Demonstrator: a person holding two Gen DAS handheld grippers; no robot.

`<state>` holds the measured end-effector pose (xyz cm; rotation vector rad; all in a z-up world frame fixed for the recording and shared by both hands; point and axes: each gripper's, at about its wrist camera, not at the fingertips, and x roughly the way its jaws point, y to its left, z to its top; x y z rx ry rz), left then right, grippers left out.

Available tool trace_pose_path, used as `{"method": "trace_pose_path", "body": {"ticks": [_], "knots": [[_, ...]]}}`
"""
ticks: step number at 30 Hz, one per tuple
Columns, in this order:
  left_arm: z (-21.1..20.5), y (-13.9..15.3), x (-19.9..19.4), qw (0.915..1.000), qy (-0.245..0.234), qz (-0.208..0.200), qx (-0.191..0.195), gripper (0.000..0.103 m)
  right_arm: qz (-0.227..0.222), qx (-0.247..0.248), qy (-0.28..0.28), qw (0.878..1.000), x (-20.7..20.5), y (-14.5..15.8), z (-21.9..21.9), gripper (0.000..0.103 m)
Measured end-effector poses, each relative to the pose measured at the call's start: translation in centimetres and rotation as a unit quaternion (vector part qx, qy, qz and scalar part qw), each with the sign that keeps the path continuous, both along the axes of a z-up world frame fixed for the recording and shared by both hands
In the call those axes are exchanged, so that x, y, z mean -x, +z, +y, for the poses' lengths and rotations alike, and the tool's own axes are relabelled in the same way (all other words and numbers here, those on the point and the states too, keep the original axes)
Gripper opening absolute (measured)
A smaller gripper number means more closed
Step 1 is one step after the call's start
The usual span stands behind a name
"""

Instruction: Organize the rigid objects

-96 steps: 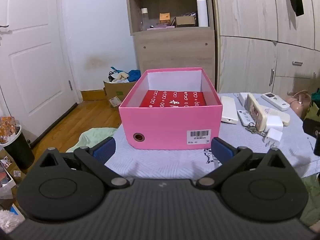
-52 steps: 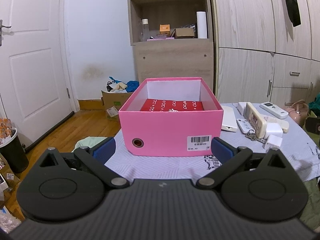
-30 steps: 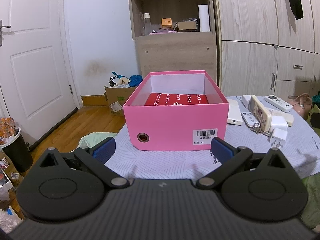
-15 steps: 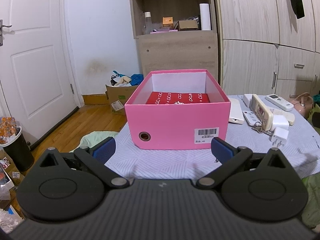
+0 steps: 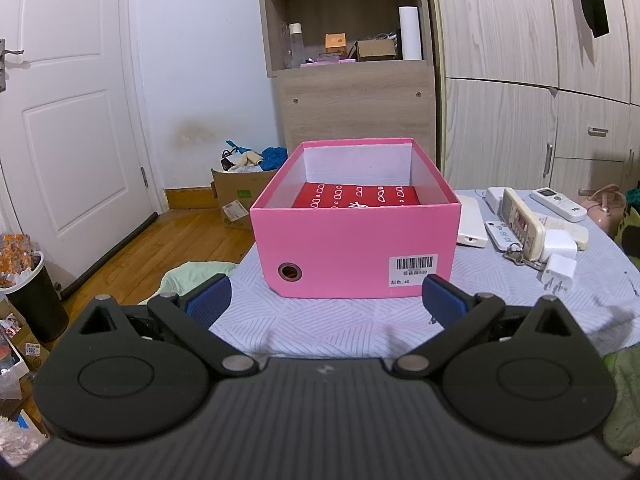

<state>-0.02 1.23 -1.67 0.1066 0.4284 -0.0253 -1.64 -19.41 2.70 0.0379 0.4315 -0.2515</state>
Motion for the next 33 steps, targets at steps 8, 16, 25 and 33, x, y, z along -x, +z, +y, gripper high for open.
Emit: {"method": "trace_pose_path", "body": {"ticks": [8, 16, 25, 33], "knots": [[0.0, 0.0, -0.2, 1.0, 0.001, 0.009, -0.003, 0.103, 0.003, 0.003, 0.002, 1.0, -0.1, 0.0, 0.1, 0.103], [0.4, 0.1, -0.8, 0.9982, 0.017, 0.051, 0.026, 0.103, 0.005, 0.001, 0.002, 1.0, -0.1, 0.0, 0.1, 0.103], [1.2, 2.7, -2.8, 0.9829, -0.01, 0.176, 0.051, 0.103, 0.001, -0.039, 0.075, 0.996, -1.1, 2.9, -1.6, 0.103], [4.6, 9.2, -6.4, 0.9814, -0.08, 0.153, 0.083, 0.103, 0.085, -0.104, 0.192, 0.972, -9.0, 8.2, -5.1, 0.103]]}}
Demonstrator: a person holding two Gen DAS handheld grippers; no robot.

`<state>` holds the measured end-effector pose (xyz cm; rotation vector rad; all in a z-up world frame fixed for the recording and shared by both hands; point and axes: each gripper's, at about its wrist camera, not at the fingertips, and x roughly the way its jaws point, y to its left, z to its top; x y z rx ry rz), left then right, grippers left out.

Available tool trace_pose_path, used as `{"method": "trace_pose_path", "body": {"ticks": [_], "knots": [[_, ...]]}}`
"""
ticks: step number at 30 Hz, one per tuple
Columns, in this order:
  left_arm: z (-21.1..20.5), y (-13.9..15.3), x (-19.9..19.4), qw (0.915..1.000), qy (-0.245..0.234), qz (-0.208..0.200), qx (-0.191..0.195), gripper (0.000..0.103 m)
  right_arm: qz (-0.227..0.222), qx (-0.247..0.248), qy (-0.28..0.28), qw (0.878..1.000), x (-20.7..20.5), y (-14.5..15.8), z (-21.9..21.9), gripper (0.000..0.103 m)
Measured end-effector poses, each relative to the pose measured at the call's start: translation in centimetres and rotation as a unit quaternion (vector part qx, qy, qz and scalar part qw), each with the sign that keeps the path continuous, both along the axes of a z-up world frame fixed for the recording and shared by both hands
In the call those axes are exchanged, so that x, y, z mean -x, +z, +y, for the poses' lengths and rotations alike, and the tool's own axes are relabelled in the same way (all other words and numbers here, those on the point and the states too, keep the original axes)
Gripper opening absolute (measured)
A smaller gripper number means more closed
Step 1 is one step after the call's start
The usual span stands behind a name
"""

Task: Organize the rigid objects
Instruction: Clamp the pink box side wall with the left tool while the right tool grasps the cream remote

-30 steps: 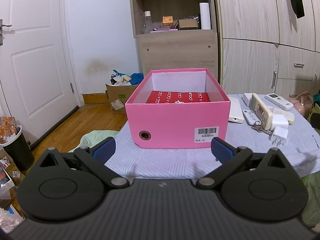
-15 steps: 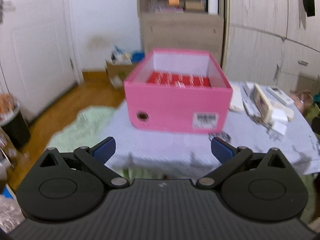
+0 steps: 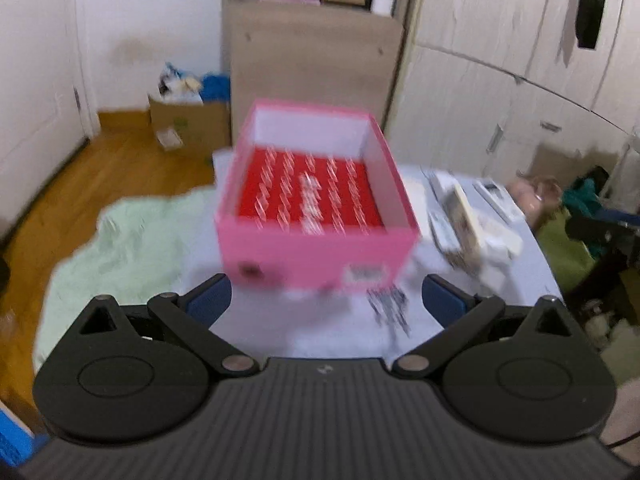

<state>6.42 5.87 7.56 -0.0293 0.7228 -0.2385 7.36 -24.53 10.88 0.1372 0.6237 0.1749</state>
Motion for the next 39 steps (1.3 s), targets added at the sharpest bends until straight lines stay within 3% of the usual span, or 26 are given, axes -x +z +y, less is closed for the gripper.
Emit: {"method": "trace_pose_path", "body": {"ticks": [4, 8, 12, 17, 22, 26, 29, 32, 37, 39], "knots": [[-0.1, 1.8, -5.0, 0.9992, -0.009, 0.008, -0.037, 0.101, 0.069, -0.032, 0.013, 0.997, -5.5, -0.5, -0.6, 0.094], [-0.5, 1.6, -9.8, 0.996, -0.014, 0.027, -0.083, 0.099, 0.117, -0.03, -0.004, 0.993, -10.5, -3.1, -1.1, 0.085], [0.4, -0.4, -13.8, 0.9956, -0.016, 0.063, -0.067, 0.097, 0.153, -0.025, -0.022, 0.988, -13.5, -6.2, -2.1, 0.076], [1.9, -3.7, -18.3, 0.9934, 0.002, 0.092, -0.067, 0.091, 0.192, -0.039, -0.023, 0.98, -15.9, -9.3, -3.2, 0.075], [2.3, -5.3, -22.3, 0.9915, 0.018, 0.091, -0.091, 0.072, 0.204, -0.016, -0.051, 0.977, -17.9, -11.3, -3.6, 0.07], [4.1, -6.7, -24.1, 0.9909, 0.039, 0.126, -0.029, 0.05, 0.198, -0.015, -0.046, 0.979, -18.0, -11.7, -3.5, 0.065], [4.4, -7.4, -24.1, 0.9933, 0.024, 0.11, -0.028, 0.047, 0.177, 0.003, -0.052, 0.983, -18.2, -12.0, -3.7, 0.064], [4.0, -7.9, -24.0, 0.9937, 0.003, 0.108, -0.03, 0.047, 0.188, 0.002, -0.056, 0.981, -18.6, -12.8, -4.2, 0.064], [3.6, -8.5, -24.4, 0.9931, 0.016, 0.109, -0.042, 0.046, 0.204, -0.003, -0.068, 0.977, -18.9, -13.6, -4.4, 0.064], [3.7, -8.8, -24.6, 0.9925, 0.017, 0.114, -0.04, 0.023, 0.2, -0.014, -0.074, 0.977, -19.1, -13.8, -4.8, 0.062]]}}
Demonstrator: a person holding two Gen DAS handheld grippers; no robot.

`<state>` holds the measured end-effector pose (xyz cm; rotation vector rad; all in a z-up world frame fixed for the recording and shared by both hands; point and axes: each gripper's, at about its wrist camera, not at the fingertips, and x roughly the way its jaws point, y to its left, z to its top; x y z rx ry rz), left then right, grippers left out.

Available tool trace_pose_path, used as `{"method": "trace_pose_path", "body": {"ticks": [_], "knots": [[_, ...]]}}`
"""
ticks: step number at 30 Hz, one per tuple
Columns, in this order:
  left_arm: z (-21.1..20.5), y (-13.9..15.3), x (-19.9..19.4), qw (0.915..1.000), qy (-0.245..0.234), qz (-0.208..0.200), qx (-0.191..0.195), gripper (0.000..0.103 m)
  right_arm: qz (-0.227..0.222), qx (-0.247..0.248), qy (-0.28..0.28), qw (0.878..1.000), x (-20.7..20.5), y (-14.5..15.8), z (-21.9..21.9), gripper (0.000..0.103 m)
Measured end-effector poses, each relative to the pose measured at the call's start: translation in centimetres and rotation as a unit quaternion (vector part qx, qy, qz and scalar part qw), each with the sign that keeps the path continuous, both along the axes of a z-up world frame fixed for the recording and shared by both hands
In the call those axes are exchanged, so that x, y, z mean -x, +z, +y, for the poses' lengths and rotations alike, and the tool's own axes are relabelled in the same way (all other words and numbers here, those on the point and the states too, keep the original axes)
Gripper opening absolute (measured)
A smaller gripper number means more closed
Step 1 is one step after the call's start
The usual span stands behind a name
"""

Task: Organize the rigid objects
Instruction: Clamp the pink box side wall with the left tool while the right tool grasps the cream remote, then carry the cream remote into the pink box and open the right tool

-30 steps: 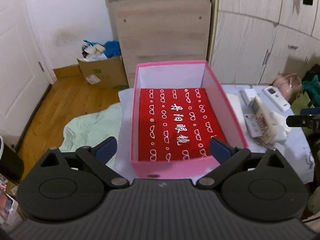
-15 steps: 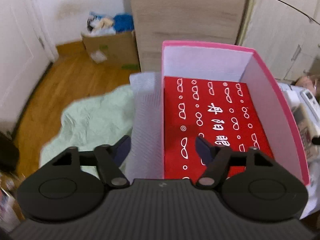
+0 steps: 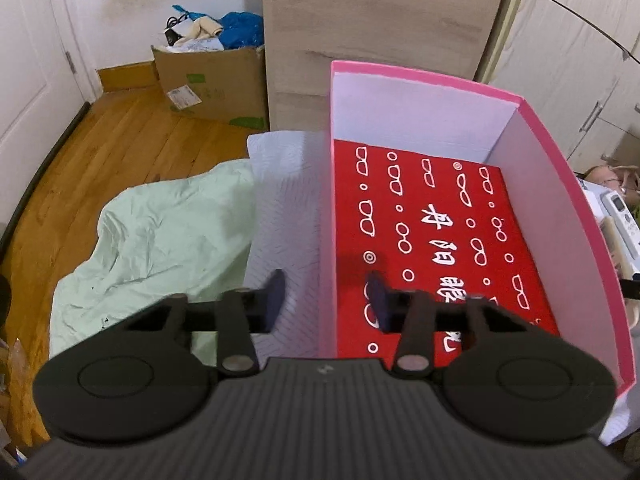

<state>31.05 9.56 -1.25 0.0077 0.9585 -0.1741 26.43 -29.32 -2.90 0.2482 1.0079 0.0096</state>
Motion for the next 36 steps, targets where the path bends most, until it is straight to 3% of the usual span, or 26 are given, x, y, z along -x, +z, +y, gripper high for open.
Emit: {"method": "trace_pose_path", "body": {"ticks": [1, 5, 9, 14, 23, 27, 31, 36], "knots": [[0.1, -0.2, -0.2, 1.0, -0.001, 0.007, 0.003, 0.01, 0.001, -0.01, -0.005, 1.0, -0.2, -0.2, -0.2, 0.055], [0.3, -0.5, -0.1, 0.9998, 0.007, 0.009, 0.016, 0.006, 0.01, -0.011, -0.008, 1.0, -1.1, -1.5, -0.6, 0.023], [-0.4, -0.4, 0.2, 0.9999, 0.003, -0.016, -0.001, 0.005, 0.021, -0.032, -0.021, 0.999, -1.7, -2.1, -1.2, 0.021], [-0.9, -0.4, -0.3, 0.9998, 0.009, -0.018, 0.008, 0.004, 0.026, -0.061, -0.026, 0.997, -1.7, -1.4, -1.9, 0.021], [-2.0, -0.6, 0.2, 0.9989, -0.026, -0.039, -0.006, 0.004, -0.026, -0.139, -0.03, 0.989, 0.8, 2.6, -2.6, 0.021], [-1.9, -0.5, 0.2, 0.9988, -0.031, -0.038, -0.006, 0.004, -0.073, -0.182, -0.034, 0.98, 1.8, 5.3, -2.0, 0.021], [-1.8, -0.4, 0.2, 0.999, -0.027, -0.036, 0.002, 0.005, -0.096, -0.252, -0.005, 0.963, 2.3, 7.0, 0.3, 0.021], [-1.7, -0.6, 0.2, 0.9992, -0.028, -0.028, 0.011, 0.006, -0.063, -0.299, 0.053, 0.951, 1.2, 6.4, 6.8, 0.021]]}}
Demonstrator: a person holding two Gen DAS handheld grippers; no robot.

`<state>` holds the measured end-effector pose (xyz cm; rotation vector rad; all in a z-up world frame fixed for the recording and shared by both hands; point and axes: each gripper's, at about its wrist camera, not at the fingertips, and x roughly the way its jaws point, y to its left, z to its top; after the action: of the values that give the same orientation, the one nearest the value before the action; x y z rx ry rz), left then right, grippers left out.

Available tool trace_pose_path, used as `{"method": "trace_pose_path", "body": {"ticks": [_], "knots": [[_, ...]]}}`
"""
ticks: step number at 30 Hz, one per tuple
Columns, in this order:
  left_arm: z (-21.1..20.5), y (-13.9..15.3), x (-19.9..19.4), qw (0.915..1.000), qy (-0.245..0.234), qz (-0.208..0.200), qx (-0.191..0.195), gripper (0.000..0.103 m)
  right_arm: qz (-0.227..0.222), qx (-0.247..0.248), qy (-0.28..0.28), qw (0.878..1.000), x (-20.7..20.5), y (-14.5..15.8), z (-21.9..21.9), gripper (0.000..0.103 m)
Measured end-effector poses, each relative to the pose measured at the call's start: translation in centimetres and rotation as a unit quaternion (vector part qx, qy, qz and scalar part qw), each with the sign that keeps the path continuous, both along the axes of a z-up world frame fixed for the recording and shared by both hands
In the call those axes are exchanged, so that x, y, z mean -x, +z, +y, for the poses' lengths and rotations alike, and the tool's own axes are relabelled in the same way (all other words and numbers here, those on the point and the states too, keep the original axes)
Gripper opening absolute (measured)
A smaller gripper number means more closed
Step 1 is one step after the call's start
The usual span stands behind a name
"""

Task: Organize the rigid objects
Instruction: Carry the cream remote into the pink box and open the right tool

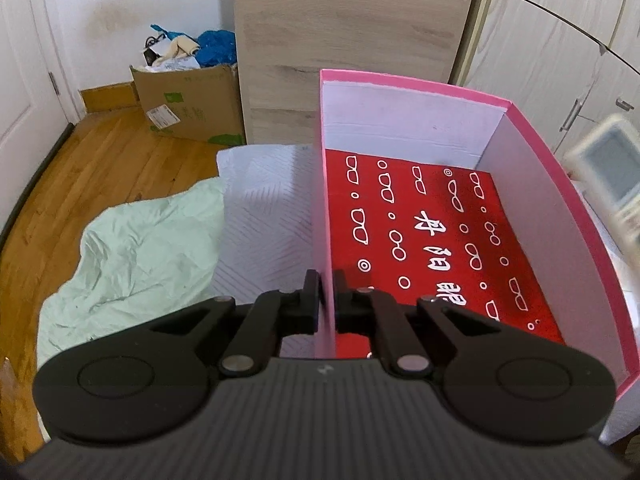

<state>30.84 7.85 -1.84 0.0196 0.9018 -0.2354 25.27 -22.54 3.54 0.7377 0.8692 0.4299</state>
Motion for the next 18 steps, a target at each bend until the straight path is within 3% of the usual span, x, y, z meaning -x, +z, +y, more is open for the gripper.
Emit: {"method": "trace_pose_path", "body": {"ticks": [5, 10, 18], "knots": [[0.1, 0.0, -0.3, 1.0, 0.004, 0.008, 0.002, 0.006, 0.07, -0.006, 0.032, 0.997, -2.9, -3.6, 6.1, 0.021], [0.1, -0.1, -0.3, 0.9998, 0.005, 0.017, 0.001, 0.006, 0.155, -0.028, -0.009, 0.987, -6.5, -7.7, 8.1, 0.021], [0.2, 0.0, 0.0, 0.9992, -0.003, 0.038, 0.005, 0.007, 0.153, -0.001, -0.025, 0.988, -8.9, -8.0, 10.3, 0.021]]}}
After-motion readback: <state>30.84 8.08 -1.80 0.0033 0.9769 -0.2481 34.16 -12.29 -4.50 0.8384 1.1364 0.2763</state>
